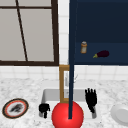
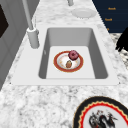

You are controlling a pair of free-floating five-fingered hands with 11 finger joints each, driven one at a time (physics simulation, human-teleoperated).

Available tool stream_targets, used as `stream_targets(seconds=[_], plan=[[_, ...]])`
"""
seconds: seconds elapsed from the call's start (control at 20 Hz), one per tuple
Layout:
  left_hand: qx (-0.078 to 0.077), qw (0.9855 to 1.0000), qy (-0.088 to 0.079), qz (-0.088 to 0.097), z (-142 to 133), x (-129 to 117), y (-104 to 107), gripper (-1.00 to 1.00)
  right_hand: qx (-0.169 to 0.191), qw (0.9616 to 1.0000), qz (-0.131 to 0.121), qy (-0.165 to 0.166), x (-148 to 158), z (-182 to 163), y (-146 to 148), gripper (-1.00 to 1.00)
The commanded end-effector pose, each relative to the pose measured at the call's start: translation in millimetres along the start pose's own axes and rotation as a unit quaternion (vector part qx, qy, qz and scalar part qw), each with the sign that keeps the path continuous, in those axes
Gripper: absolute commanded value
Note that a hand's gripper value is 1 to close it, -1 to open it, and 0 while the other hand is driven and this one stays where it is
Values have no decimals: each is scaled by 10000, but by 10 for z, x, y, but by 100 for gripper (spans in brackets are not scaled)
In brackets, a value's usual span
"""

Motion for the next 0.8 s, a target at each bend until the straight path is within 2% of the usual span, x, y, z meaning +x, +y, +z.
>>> stream_targets(seconds=[0.0,0.25,0.75], plan=[[0,10000,0,0,0,0,0,0,-34,9998,-27,-215,-87,201,-225,-100],[0,10000,0,0,0,0,0,0,-23,9998,-139,-152,-238,442,-551,-100],[0,10000,0,0,0,0,0,0,-41,9996,-164,-238,-469,842,-1182,-100]])
